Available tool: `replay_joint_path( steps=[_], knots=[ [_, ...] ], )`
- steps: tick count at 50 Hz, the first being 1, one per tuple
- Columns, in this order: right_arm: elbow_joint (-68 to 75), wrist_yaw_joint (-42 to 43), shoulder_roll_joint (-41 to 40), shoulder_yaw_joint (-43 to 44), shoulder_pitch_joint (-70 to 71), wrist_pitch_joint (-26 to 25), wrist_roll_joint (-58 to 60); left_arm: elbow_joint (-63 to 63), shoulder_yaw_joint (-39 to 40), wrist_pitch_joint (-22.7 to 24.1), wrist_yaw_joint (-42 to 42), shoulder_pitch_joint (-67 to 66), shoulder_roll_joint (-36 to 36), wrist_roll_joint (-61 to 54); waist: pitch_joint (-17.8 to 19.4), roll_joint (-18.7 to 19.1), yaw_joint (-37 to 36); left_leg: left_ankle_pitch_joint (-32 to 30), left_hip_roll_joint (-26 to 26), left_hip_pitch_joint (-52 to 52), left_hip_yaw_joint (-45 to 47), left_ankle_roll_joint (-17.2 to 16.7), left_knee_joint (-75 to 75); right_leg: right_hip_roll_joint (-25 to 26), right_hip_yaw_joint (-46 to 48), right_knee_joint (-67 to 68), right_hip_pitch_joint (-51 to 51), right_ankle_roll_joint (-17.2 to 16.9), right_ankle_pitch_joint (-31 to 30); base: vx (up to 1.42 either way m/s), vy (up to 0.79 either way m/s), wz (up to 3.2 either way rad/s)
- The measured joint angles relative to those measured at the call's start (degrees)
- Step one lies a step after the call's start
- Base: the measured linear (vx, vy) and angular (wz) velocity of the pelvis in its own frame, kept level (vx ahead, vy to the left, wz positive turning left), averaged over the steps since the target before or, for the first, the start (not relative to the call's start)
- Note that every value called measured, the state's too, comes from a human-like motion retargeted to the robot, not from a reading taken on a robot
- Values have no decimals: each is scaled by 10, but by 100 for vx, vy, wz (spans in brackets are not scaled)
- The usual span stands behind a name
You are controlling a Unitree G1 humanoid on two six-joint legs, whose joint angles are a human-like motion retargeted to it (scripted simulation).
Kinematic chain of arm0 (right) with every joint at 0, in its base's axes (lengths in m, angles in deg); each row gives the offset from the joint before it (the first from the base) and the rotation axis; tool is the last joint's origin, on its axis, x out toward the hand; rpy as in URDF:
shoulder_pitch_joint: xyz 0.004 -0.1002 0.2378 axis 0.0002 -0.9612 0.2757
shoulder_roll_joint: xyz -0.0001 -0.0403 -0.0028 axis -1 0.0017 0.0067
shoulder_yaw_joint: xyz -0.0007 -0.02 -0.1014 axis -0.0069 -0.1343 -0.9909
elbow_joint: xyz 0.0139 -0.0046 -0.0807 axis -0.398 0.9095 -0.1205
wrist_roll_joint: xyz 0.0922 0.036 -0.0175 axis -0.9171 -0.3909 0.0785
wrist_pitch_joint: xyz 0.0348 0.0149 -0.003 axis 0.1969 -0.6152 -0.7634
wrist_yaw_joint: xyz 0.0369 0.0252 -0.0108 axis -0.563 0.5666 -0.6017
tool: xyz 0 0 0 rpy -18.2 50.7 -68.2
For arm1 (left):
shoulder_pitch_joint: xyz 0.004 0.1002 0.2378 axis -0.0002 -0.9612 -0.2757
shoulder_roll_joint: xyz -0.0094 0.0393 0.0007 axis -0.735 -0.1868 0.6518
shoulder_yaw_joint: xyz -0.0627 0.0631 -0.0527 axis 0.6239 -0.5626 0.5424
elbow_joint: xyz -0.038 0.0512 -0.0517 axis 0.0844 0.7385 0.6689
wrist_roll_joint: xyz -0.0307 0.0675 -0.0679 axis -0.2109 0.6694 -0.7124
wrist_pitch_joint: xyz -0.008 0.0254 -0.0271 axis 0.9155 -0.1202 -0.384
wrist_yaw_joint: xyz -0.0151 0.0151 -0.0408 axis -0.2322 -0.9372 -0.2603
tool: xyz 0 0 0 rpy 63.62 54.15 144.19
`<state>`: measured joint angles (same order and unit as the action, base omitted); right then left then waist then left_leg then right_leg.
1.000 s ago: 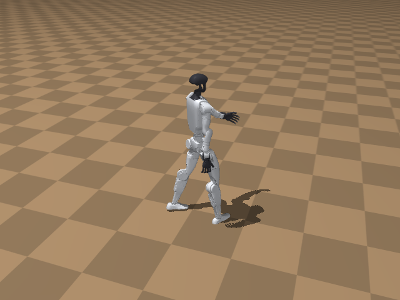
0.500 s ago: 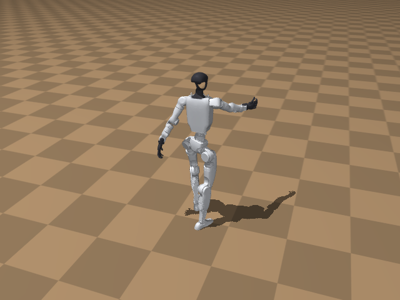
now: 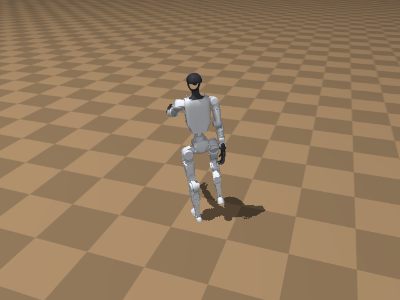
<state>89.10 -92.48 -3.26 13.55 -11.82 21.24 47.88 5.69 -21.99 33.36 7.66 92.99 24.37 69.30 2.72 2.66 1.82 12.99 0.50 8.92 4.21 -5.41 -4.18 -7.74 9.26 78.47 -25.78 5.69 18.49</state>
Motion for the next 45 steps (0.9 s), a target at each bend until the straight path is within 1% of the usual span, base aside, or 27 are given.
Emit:
replay_joint_path(
  steps=[2, 5, 7, 10, 13, 15, 17, 20, 21, 22, 23, 24, 25, 26, 28, 30, 32, 34, 35, 37, 40, 42, 43, 45],
  knots=[
    [14, -14, -9, -6, -30, -7, -3, -29, -9, -6, -20, 36, -5, 4, -5, 3, 15, 3, 3, 3, -40, 4, 4, 0, -6, -41, -15, -1, 7, 35, -8, 185],
    [43, -33, -11, -1, -49, -15, -19, -60, -19, -3, -25, 70, -9, -11, -14, 4, 24, 7, 3, 8, -86, 7, 11, 6, -19, -151, -19, -9, 9, 34, -9, 143],
    [55, -33, -4, 4, -46, -13, -36, -72, -26, 15, -20, 76, -8, -46, -18, 0, 21, 12, 0, 14, -109, 8, 15, 15, -39, -252, -6, -25, -15, 35, -11, 105],
    [58, -12, 14, 15, -25, 2, -62, -81, -35, 52, -19, 61, -4, -108, -19, -10, 12, 23, -7, 31, -137, 7, 21, 27, -77, -415, 36, -55, -46, 37, -13, 87],
    [53, 20, 39, 30, 19, 16, -72, -71, -34, 78, -22, 15, 4, -145, -16, -26, 1, 38, -22, 51, -162, 9, 28, 12, -70, -564, 96, -79, -64, 39, -16, 74],
    [57, 39, 56, 42, 66, 19, -69, -50, -27, 85, -20, -27, 15, -155, -10, -37, -8, 46, -33, 64, -177, 13, 37, 7, -77, -647, 142, -96, -104, 40, -19, 63],
    [60, 56, 68, 47, 119, 20, -67, -12, -15, 77, -12, -81, 26, -151, -8, -46, -27, 45, -42, 73, -186, 18, 50, 4, -95, -691, 177, -102, -136, 41, -21, 32],
    [57, 79, 76, 38, 207, 28, -86, 71, 5, 54, 10, -176, 39, -120, -3, -60, -67, 16, -55, 83, -190, 22, 83, -4, -97, -721, 222, -106, -137, 43, -24, -11],
    [53, 83, 75, 29, 239, 31, -103, 105, 10, 44, 24, -211, 40, -99, 1, -71, -82, 4, -67, 77, -181, 23, 114, -12, -101, -729, 240, -109, -138, 42, -27, -27],
    [49, 84, 73, 21, 272, 32, -120, 139, 16, 31, 42, -247, 39, -77, 5, -85, -96, 0, -81, 58, -166, 23, 164, -22, -105, -736, 254, -112, -139, 39, -27, -21],
    [45, 81, 71, 15, 307, 26, -135, 172, 21, 13, 70, -284, 36, -51, 4, -102, -106, 9, -99, 13, -137, 20, 253, -37, -108, -741, 261, -113, -140, 32, -24, 14],
    [40, 80, 72, 16, 343, 21, -142, 200, 23, 0, 100, -320, 34, -39, -12, -114, -108, 30, -103, -73, -102, 16, 380, -46, -104, -740, 246, -112, -140, 25, -20, 59],
    [34, 81, 75, 22, 380, 16, -146, 225, 23, -12, 132, -356, 31, -35, -37, -123, -105, 56, -101, -179, -65, 10, 525, -50, -96, -736, 220, -110, -138, 23, -14, 87],
    [22, 91, 81, 32, 414, 22, -156, 239, 19, -8, 145, -395, 30, -53, -46, -127, -105, 79, -90, -252, -35, 17, 637, -54, -89, -734, 211, -110, -132, 26, -11, 84],
    [-2, 112, 92, 48, 481, 43, -189, 256, 15, 7, 166, -472, 26, -92, -53, -132, -113, 136, -66, -366, 18, 39, 822, -59, -80, -732, 207, -111, -120, 34, -8, 49],
    [-32, 132, 102, 58, 541, 72, -229, 255, 14, 23, 183, -553, 21, -123, -48, -137, -125, 190, -38, -437, 64, 72, 951, -63, -75, -738, 223, -114, -111, 40, -8, 24],
    [-62, 151, 111, 60, 592, 98, -267, 241, 10, 32, 201, -631, 16, -142, -49, -137, -133, 227, 1, -489, 102, 103, 1029, -61, -64, -746, 237, -113, -106, 41, -7, 28],
    [-90, 167, 117, 55, 633, 123, -299, 226, -2, 33, 220, -700, 10, -153, -56, -137, -139, 250, 33, -529, 130, 128, 1063, -59, -53, -750, 246, -110, -99, 41, -4, 33],
    [-103, 173, 120, 50, 651, 135, -312, 221, -9, 32, 229, -731, 7, -156, -60, -137, -141, 258, 44, -545, 140, 137, 1067, -59, -48, -751, 250, -109, -96, 42, -1, 29],
    [-120, 181, 122, 37, 678, 152, -329, 222, -27, 30, 242, -773, 2, -156, -68, -141, -146, 262, 51, -561, 154, 144, 1034, -61, -41, -751, 258, -108, -88, 43, 2, 24],
    [-132, 187, 119, 18, 700, 161, -333, 232, -49, 24, 250, -801, 0, -149, -77, -149, -150, 252, 56, -548, 176, 142, 911, -68, -34, -747, 268, -113, -83, 44, 4, 16],
    [-134, 188, 112, 11, 698, 154, -321, 234, -55, 16, 242, -791, 2, -146, -79, -156, -155, 236, 58, -500, 206, 132, 759, -74, -33, -739, 273, -121, -83, 47, 7, -1],
    [-136, 187, 108, 9, 692, 147, -311, 233, -53, 12, 234, -777, 3, -146, -77, -161, -159, 224, 53, -461, 227, 123, 658, -79, -34, -733, 276, -126, -83, 50, 10, -23],
    [-141, 183, 98, 9, 669, 137, -294, 228, -39, 12, 199, -736, 6, -147, -59, -165, -177, 178, 26, -348, 269, 97, 398, -87, -41, -722, 295, -142, -84, 56, 15, -51]
  ],
)
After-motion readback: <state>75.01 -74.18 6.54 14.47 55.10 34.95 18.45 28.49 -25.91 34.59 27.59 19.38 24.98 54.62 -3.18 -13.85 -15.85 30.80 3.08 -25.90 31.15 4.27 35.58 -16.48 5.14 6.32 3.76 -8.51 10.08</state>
